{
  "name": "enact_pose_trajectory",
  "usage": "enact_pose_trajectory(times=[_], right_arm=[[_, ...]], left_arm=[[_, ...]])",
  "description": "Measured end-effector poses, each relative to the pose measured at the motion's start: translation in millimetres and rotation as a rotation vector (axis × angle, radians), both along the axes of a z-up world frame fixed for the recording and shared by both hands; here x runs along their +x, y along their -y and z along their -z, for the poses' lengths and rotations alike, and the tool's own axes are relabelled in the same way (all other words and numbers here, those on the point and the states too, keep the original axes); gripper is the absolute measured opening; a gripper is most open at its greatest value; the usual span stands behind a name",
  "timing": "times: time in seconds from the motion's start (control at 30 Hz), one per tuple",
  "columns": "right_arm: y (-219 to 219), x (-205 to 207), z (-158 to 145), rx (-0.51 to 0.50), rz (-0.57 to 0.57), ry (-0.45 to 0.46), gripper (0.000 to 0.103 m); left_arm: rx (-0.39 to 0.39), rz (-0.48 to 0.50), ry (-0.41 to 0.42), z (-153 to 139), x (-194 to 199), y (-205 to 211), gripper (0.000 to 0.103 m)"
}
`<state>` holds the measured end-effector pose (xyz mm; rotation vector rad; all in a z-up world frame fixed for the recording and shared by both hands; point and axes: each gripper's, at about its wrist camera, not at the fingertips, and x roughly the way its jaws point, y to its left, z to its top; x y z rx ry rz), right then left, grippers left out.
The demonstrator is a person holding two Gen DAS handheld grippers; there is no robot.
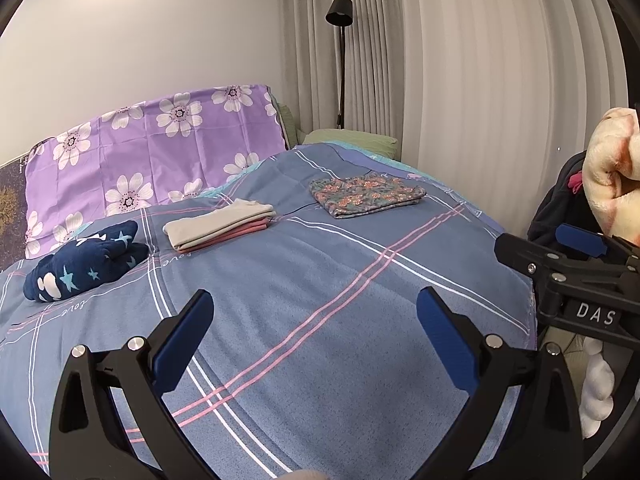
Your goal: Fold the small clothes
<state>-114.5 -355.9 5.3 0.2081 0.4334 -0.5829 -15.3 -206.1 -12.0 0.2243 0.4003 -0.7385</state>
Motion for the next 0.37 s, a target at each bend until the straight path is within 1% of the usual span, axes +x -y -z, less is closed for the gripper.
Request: enact_pose_trajectory(times=[0.37], right_arm=[[-1.5, 2.9, 1.0, -0.001, -0.008, -0.006, 0.101]], left_arm=[[0.006, -0.001, 0.000, 2.2, 0.8, 0.3, 0.102]])
